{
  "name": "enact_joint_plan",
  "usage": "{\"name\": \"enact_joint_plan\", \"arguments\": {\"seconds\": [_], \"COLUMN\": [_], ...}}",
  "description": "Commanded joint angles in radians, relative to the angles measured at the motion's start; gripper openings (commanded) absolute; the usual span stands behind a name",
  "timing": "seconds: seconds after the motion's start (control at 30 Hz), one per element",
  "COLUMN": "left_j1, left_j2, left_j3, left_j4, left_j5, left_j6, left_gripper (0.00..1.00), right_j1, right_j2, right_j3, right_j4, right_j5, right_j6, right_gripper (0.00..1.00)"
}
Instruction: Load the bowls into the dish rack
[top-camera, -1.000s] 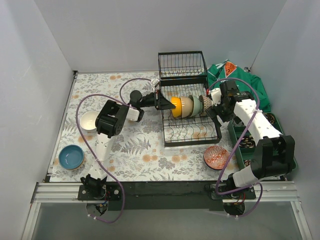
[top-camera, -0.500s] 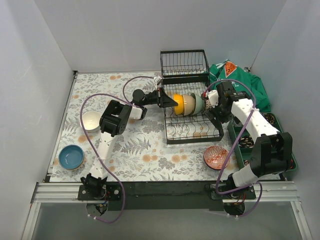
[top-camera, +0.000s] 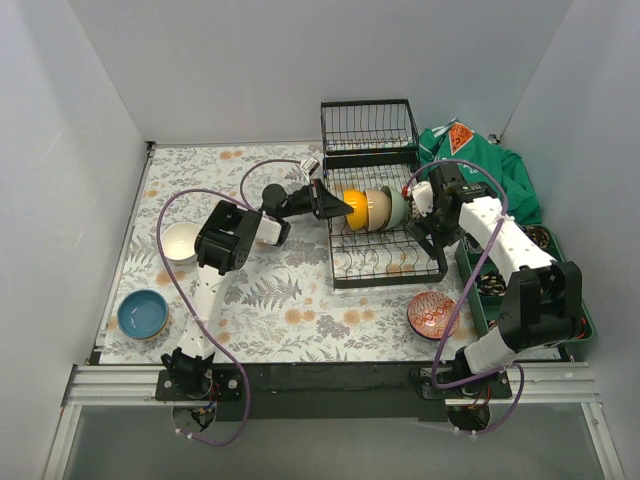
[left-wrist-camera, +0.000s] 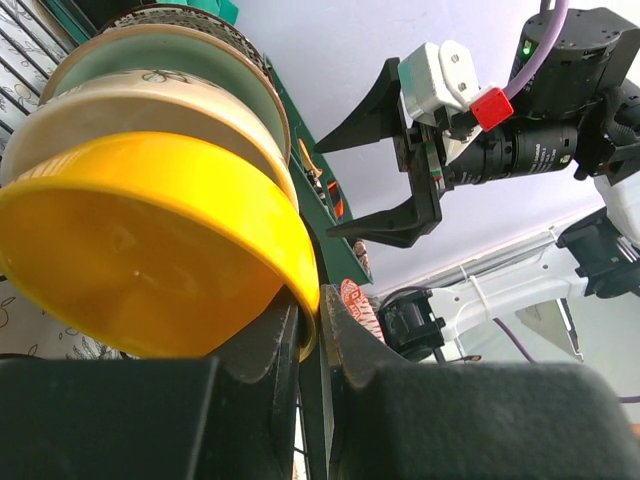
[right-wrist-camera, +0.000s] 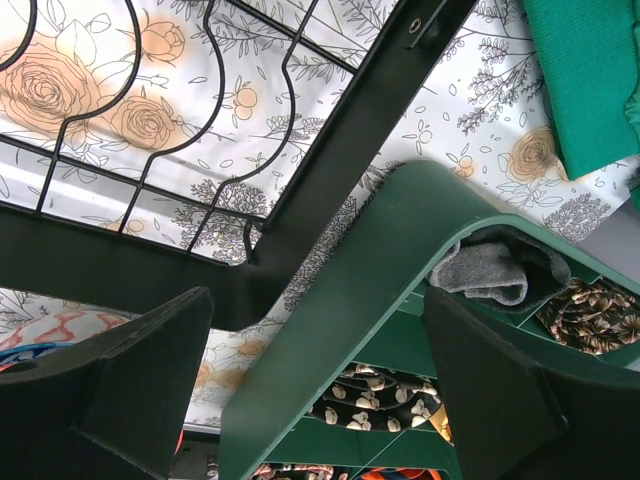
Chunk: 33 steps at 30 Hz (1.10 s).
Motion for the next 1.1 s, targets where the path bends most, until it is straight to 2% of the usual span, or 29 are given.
{"name": "enact_joint_plan", "arguments": {"seconds": [0.0,0.13,0.2,0.23,0.33,0.5,0.53,0.6,0.7,0.73,0.77,0.83,0.87,1.07], "left_j1": [-0.017,-0.017,-0.017,-0.017,-0.018,-0.026,-0.026,-0.027,-0.032,-0.032,-0.033,-0.032,-0.032,-0.018], "left_j2": [0.011,-0.018,-0.048,-0.065,-0.140,-0.202,-0.216,-0.223,-0.255,-0.280,-0.292,-0.320,-0.361,-0.505], "left_j3": [-0.067,-0.086,-0.102,-0.106,-0.139,-0.153,-0.152,-0.145,-0.109,-0.078,-0.058,-0.038,-0.027,-0.055], "left_j4": [0.237,0.160,0.088,-0.008,-0.106,-0.212,-0.267,-0.334,-0.568,-0.764,-0.858,-1.022,-1.061,-1.341], "left_j5": [0.023,0.023,0.023,0.022,0.005,0.005,0.005,0.006,-0.045,-0.087,-0.130,-0.203,-0.225,-0.360], "left_j6": [-0.254,-0.185,-0.125,-0.096,0.013,0.131,0.150,0.189,0.332,0.423,0.459,0.556,0.584,0.806], "left_gripper": [0.01,0.02,0.01,0.01,0.02,0.03,0.10,0.15,0.30,0.33,0.36,0.40,0.45,0.52], "right_j1": [0.010,0.013,0.013,0.015,0.016,0.016,0.015,0.016,0.016,0.015,0.015,0.016,0.016,0.016], "right_j2": [-0.010,-0.031,-0.042,-0.047,-0.057,-0.071,-0.076,-0.082,-0.088,-0.090,-0.096,-0.100,-0.111,-0.171], "right_j3": [0.005,-0.020,-0.026,-0.030,-0.035,-0.046,-0.047,-0.053,-0.054,-0.050,-0.049,-0.052,-0.055,-0.092], "right_j4": [0.013,0.016,0.017,0.020,0.027,0.037,0.039,0.045,0.045,0.043,0.045,0.046,0.048,0.048], "right_j5": [-0.006,-0.011,-0.012,-0.012,-0.012,-0.021,-0.025,-0.028,-0.037,-0.038,-0.038,-0.043,-0.043,-0.046], "right_j6": [-0.008,-0.005,-0.006,-0.006,-0.005,-0.005,-0.003,-0.001,0.002,0.002,0.002,0.003,0.003,0.011], "right_gripper": [0.95,0.95,0.95,0.95,0.95,0.95,0.95,0.95,0.95,0.95,0.95,0.95,0.95,0.95]}}
